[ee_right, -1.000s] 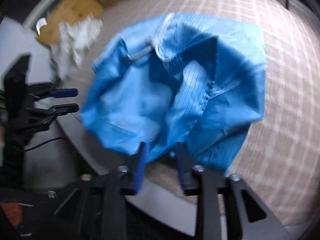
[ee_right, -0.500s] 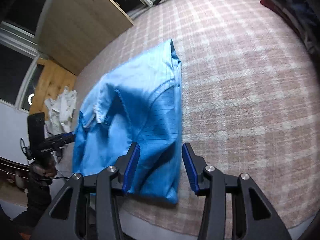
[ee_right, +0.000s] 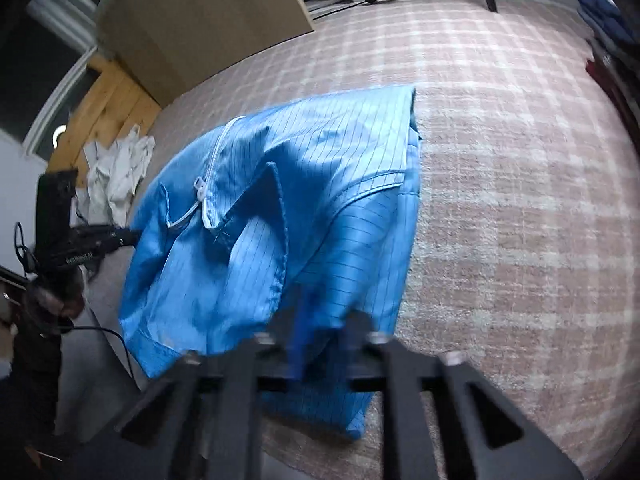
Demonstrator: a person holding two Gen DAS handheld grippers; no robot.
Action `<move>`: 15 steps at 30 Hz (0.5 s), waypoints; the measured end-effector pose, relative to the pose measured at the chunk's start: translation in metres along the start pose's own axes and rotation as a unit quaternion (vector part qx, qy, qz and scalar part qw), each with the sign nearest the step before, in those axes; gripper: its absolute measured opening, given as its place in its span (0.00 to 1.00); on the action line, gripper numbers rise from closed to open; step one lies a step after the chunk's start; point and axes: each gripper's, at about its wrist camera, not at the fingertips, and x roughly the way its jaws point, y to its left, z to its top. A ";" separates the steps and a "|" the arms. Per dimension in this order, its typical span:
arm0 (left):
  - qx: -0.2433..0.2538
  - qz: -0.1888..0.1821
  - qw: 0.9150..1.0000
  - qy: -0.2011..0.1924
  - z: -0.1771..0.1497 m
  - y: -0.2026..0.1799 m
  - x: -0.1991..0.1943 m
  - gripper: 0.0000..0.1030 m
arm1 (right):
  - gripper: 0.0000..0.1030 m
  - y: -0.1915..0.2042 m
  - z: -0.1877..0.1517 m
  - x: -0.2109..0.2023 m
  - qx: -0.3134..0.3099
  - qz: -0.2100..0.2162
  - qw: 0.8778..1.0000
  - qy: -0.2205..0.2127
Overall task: Fold clothes
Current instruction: 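Grasp the coat edge with the left tool while the right tool grasps the hem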
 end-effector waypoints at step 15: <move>0.019 0.026 0.999 -0.002 0.001 0.009 -0.017 0.25 | 0.25 0.003 -0.011 -0.034 0.008 -0.034 0.999 0.005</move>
